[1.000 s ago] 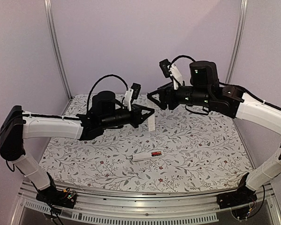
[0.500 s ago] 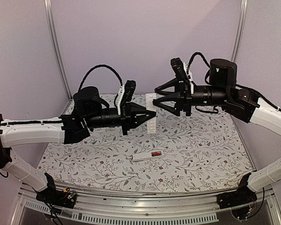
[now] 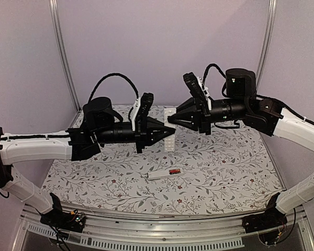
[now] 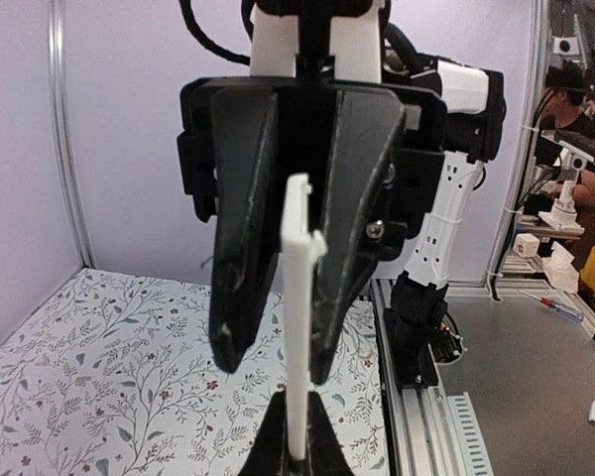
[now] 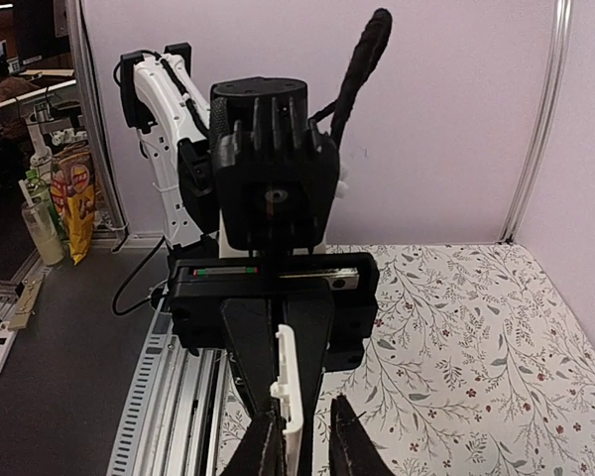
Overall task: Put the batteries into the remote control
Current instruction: Pass from the left arm to the right, then pass from the right arm to the left
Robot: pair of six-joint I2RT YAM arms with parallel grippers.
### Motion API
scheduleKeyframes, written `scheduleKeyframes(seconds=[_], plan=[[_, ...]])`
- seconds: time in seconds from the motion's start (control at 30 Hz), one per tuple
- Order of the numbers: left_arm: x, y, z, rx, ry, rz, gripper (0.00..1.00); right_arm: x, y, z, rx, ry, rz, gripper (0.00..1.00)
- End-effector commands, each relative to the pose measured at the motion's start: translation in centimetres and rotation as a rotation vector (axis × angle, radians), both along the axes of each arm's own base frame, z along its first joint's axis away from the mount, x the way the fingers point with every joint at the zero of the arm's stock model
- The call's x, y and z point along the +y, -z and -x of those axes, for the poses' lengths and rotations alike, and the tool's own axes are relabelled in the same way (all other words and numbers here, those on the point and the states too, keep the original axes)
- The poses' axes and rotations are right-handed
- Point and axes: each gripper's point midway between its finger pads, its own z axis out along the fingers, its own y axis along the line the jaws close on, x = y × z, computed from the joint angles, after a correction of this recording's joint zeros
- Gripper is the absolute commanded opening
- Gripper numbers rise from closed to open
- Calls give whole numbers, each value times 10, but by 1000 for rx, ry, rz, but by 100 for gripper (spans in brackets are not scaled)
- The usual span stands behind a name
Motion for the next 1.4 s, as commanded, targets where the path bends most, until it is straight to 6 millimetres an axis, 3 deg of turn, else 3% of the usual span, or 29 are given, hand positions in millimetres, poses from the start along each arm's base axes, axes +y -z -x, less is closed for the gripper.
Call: scheduleKeyframes(seconds=[0.0,0.07,0.17,0.2,0.27,0.3,0.37,0.43,0.57,0.77,0.9,1.13,1.37], plan=[[-1,-12,7,-28,20,12,0,1,-2,3,1,-23,8,11],[-1,-13,7,-28,21,12,0,1,-2,1,2,-18,10,2],[-1,-11,6,-26,17,5,0,1,-4,-1,0,-8,5,0],[-1,-11,4,-25,9,3,9,1,-5,-2,4,4,4,0],[0,-8,-4,-16,-44,-8,55,1,-9,-11,10,52,0,0],[3,-5,-12,-14,-93,-14,71,1,-10,-15,22,82,-3,0],[14,1,-33,-20,-242,-32,90,0,-10,-31,40,171,-16,0],[29,11,-56,-20,-414,-53,99,-4,-10,-50,72,295,-52,0],[36,8,-59,-71,-510,-53,100,-22,-4,-97,252,607,-124,0],[24,20,-75,-115,-622,-134,96,-34,21,-125,438,855,-159,0],[13,28,-85,-97,-636,-169,95,-29,23,-125,454,858,-154,0],[-1,33,-92,-98,-634,-172,80,-23,28,-122,466,843,-143,0],[-6,42,-101,-74,-657,-197,58,-21,25,-118,459,824,-145,0]])
